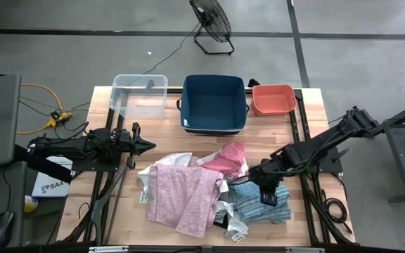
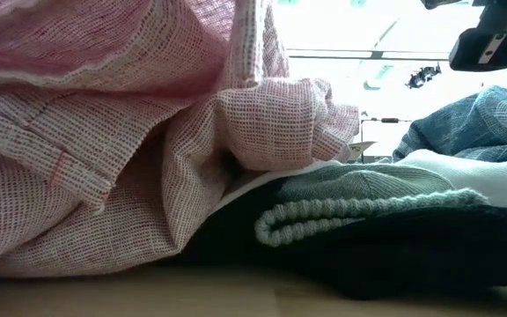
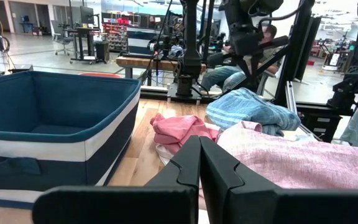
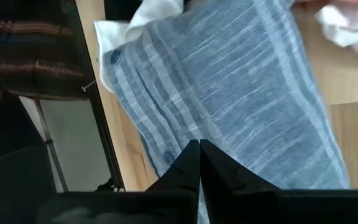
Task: Pick & Place Cloths
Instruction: Put the blue shirt into the blue bin
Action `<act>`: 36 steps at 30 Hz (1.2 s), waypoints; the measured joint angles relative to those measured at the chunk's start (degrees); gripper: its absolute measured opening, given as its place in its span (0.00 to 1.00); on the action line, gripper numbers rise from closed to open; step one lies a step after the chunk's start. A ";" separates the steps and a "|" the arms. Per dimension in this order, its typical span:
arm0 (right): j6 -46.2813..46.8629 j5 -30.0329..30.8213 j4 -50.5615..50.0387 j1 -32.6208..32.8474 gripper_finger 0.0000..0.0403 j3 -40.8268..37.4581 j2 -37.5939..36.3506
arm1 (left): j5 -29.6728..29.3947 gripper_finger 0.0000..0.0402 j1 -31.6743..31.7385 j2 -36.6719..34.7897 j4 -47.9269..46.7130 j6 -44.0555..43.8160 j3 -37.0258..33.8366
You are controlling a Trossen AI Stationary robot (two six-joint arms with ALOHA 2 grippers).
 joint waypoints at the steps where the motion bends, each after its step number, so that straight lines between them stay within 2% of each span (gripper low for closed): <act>1: 0.03 0.00 0.10 0.00 0.00 0.00 0.27 | 0.01 0.00 0.00 0.00 0.02 0.01 0.00; 6: -0.17 2.69 0.91 0.36 0.00 0.00 2.31 | 0.01 0.00 0.00 0.00 0.00 -0.01 0.00; 10: -0.05 2.24 0.21 0.59 0.04 -0.07 3.94 | 0.01 0.00 0.00 -0.01 0.02 0.00 0.00; 14: 1.82 1.68 0.14 0.59 0.14 -0.08 4.89 | 0.02 0.00 0.00 -0.02 0.00 0.01 0.00; 18: 2.97 2.96 0.09 0.59 0.30 -0.09 4.87 | 0.00 0.00 0.00 0.00 0.00 0.01 0.00; 23: -0.49 2.50 0.09 0.59 0.50 -0.09 4.87 | 0.02 0.00 0.00 0.00 0.00 -0.01 0.00; 26: -3.59 3.47 0.05 0.59 0.59 -0.09 4.87 | 0.02 0.00 0.00 -0.02 0.00 -0.01 0.00; 30: -6.36 6.19 -0.04 0.59 0.64 -0.21 4.87 | 0.01 0.00 0.00 -0.01 0.00 0.00 0.00; 36: -7.93 6.20 -0.39 1.70 0.64 -1.53 6.11 | 0.00 0.00 0.00 0.00 0.00 0.01 0.00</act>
